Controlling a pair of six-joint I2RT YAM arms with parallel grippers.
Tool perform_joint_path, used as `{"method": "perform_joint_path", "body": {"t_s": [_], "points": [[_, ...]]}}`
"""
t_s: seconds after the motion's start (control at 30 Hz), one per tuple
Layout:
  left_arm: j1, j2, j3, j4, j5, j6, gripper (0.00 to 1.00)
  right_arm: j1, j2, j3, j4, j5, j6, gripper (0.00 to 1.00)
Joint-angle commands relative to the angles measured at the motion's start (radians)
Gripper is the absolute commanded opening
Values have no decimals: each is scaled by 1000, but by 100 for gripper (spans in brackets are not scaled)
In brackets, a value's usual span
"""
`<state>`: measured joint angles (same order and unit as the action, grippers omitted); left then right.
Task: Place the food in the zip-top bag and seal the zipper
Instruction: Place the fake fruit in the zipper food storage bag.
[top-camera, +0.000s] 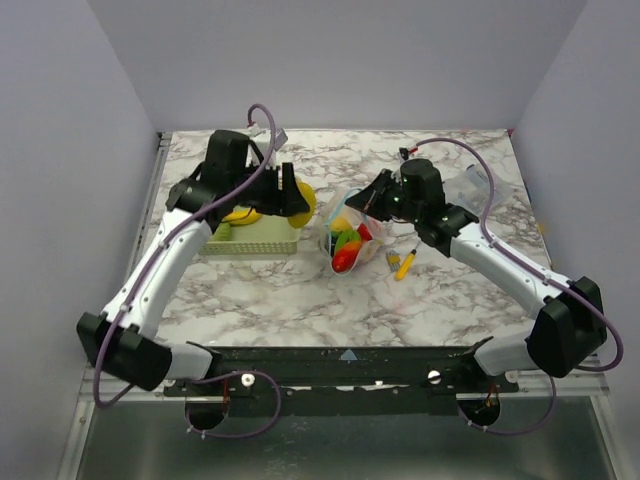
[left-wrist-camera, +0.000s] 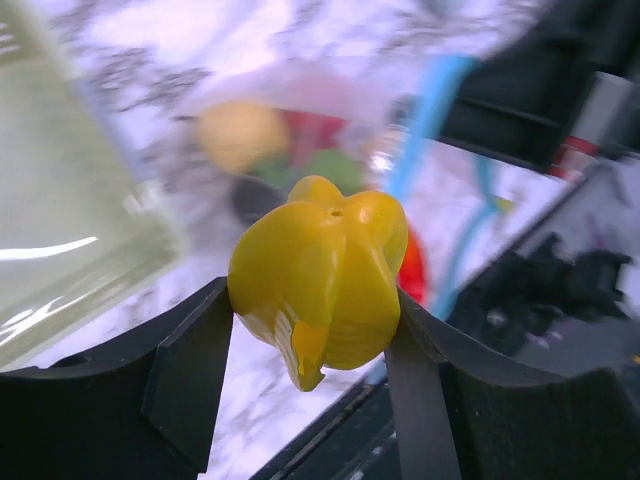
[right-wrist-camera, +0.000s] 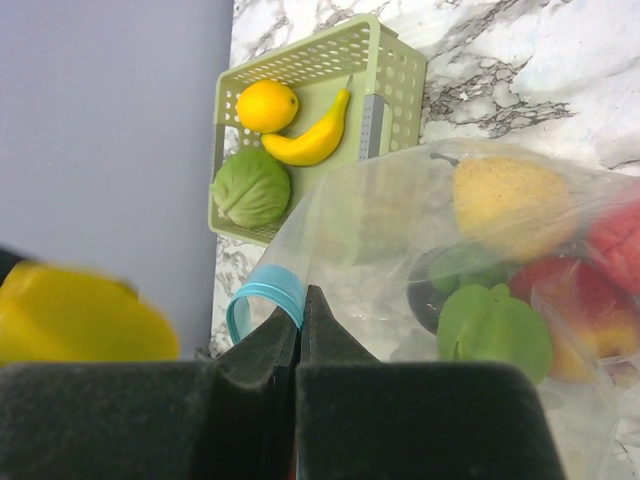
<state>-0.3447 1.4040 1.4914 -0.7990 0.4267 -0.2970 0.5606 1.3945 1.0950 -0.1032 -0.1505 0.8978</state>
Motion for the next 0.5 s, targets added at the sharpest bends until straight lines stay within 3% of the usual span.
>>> {"method": "perform_joint_path", "body": {"t_s": [0.0, 0.2, 0.47], "points": [[-88, -179, -241, 421, 297, -143, 37, -9, 9, 34, 26, -28, 29, 0], [-261, -357, -506, 769, 174, -178, 41, -9, -4, 33, 39, -33, 52, 0], [-328, -313, -556, 938, 25, -141, 43, -9, 4, 16, 80, -82, 97, 0]]}}
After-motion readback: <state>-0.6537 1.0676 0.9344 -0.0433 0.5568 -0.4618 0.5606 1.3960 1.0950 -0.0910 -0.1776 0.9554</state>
